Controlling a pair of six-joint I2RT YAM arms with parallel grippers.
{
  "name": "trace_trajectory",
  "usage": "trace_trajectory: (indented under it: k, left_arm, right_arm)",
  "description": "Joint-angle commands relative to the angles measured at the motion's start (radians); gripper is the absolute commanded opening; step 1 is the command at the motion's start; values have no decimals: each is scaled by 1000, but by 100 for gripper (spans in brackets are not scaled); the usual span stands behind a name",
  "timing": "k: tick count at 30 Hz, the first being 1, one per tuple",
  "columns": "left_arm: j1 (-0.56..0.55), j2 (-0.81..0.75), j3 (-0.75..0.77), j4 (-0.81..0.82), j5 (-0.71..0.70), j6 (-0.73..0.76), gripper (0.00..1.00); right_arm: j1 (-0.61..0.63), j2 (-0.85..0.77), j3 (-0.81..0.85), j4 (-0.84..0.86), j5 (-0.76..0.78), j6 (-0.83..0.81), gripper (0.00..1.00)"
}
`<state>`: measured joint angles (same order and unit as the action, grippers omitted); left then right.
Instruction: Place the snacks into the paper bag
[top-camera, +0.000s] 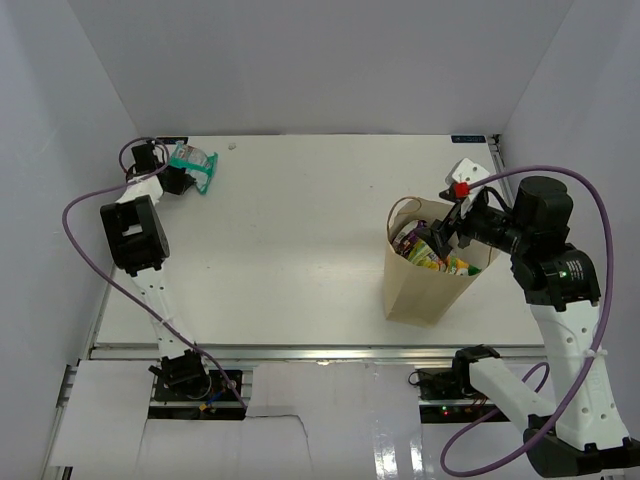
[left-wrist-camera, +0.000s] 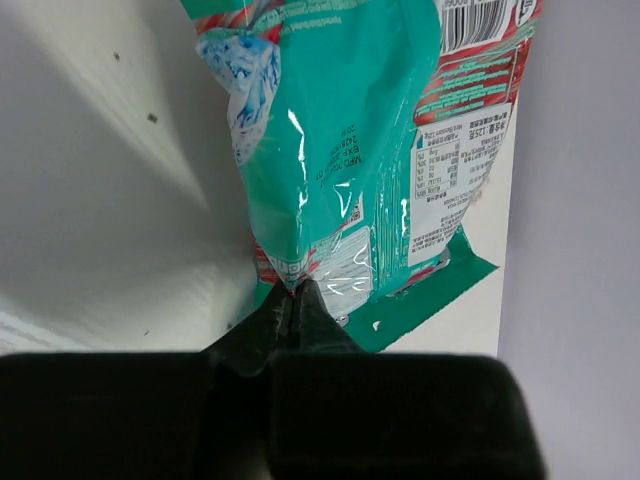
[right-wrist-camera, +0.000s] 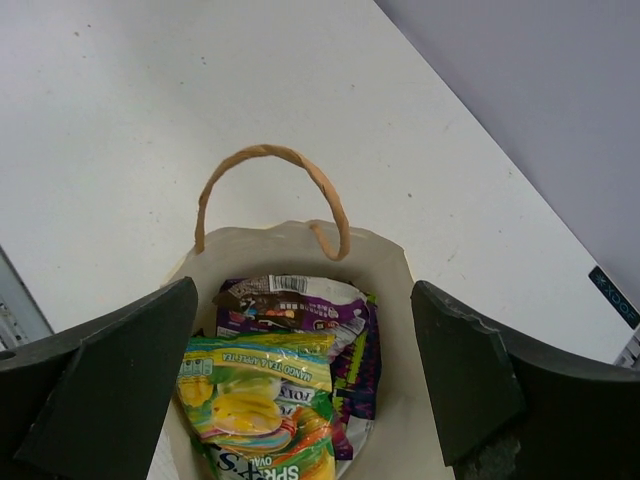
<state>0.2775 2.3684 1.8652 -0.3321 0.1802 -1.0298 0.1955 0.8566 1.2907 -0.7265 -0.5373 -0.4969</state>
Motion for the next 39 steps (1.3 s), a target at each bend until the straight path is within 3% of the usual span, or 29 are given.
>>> trace_trajectory:
  k: [1,4,7,10,13,19,20,21,24,34,36,37,38,39]
  left_arm:
    - [17,-99,-144,108,192,98,2]
    - [17,-239,-374,435,390,114,0]
    - [-3,-383,-559,597,568,100,0]
    - [-60,-527,-673,628,675,169,0]
    - [-135,-682,-780,649,731,197,0]
    - [-339,-911,-876,691,713,149,0]
    - [-375,-932,-883,694,705,134,0]
    - [-394,-951,-885,697,697,125,0]
    - [-446,-1017,-891,703,671,99,0]
    - [-529,-1121,-940,712,682,66,0]
    - [-540,-1127,-943,713,683,60,0]
    - [-543,-1133,-943,716,688,54,0]
    - [-547,-1137,-942,716,688,53,0]
    - [-549,-1143,-940,716,688,48,1]
  right_arm:
    - [-5,19,64,65,-93,34,93]
    - [-5,36,64,94,-147,61,92]
    - [-4,73,64,153,-239,109,90]
    - [4,163,100,212,-309,248,81]
    - [45,277,185,251,-311,377,79]
    - [217,469,308,343,-254,599,78]
    - [229,487,318,354,-187,689,79]
    - [239,525,332,366,-152,734,90]
    - [262,584,367,384,20,877,90]
    - [311,659,323,469,-39,961,90]
    - [327,674,314,501,-61,983,99]
    - [332,677,309,510,-62,998,93]
    - [334,685,297,521,-76,1009,75]
    - [335,688,294,526,-78,1018,64]
